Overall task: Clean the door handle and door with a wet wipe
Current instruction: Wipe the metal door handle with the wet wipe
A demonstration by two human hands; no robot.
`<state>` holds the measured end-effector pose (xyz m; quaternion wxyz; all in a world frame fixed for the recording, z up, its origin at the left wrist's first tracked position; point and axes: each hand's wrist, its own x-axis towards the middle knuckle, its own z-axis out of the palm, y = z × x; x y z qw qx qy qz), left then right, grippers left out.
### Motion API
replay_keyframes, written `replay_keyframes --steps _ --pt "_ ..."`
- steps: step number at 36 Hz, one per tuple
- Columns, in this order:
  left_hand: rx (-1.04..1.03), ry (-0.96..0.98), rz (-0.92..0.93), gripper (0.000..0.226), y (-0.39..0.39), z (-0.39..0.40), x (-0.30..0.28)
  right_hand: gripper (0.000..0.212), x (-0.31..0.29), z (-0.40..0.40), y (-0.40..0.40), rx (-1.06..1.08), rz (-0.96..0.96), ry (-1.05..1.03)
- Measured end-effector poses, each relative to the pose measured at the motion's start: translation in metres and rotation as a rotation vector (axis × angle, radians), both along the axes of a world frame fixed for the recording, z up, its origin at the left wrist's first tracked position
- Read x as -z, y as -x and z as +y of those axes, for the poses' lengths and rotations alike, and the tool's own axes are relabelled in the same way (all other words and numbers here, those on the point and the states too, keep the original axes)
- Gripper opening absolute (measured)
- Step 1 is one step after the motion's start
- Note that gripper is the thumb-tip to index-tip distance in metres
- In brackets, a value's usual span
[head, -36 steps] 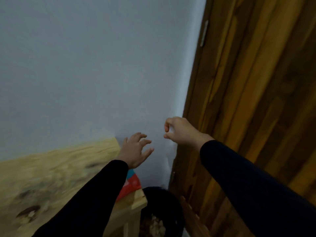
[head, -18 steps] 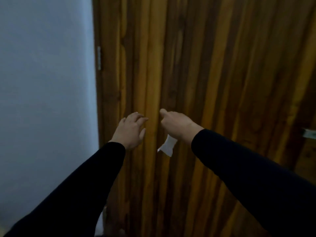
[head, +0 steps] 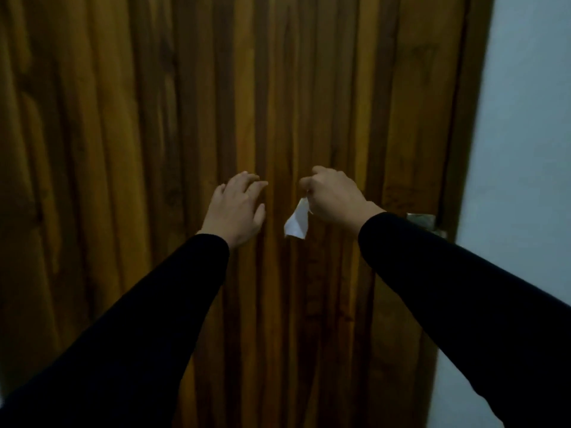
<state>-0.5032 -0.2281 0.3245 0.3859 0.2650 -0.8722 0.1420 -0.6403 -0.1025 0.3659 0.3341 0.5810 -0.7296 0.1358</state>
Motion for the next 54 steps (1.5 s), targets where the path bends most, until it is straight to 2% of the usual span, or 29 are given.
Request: replay_keyframes --steps 7,12,18,23,28,33,38,41,43,51,54 --pt "0.079 0.000 0.023 0.051 0.053 0.035 -0.004 0.016 -0.009 0.061 0.051 0.064 -0.108 0.166" --pt "0.116 -0.013 0.034 0.052 0.079 0.052 -0.013 0.019 -0.012 0.085 0.080 0.084 -0.150 0.187" --pt "0.111 0.014 0.034 0.054 0.102 0.060 -0.024 0.036 -0.016 0.098 0.111 0.170 -0.094 0.164" --pt "0.093 0.042 0.041 0.055 0.111 0.058 -0.033 0.015 -0.018 0.099 0.133 0.136 -0.106 0.255" --pt "0.071 0.060 0.039 0.056 0.111 0.051 -0.036 0.022 -0.016 0.096 0.154 0.068 -0.060 0.294" --pt "0.044 0.055 0.028 0.057 0.111 0.045 -0.036 0.015 -0.010 0.091 0.171 0.029 -0.013 0.335" --pt "0.052 0.051 0.045 0.059 0.114 0.041 -0.034 0.017 -0.008 0.089 0.175 0.040 0.051 0.544" --pt "0.062 0.040 0.066 0.061 0.114 0.039 -0.032 0.008 -0.009 0.086 0.182 0.077 0.171 0.562" --pt "0.067 0.049 0.078 0.062 0.115 0.038 -0.029 0.005 -0.008 0.084 0.187 0.079 0.159 0.556" --pt "0.066 0.088 0.120 0.062 0.120 0.035 -0.023 0.016 0.002 0.088 0.199 0.029 0.062 0.554" --pt "0.052 0.095 0.120 0.062 0.121 0.035 -0.021 0.021 0.010 0.092 0.202 -0.029 0.120 0.535"
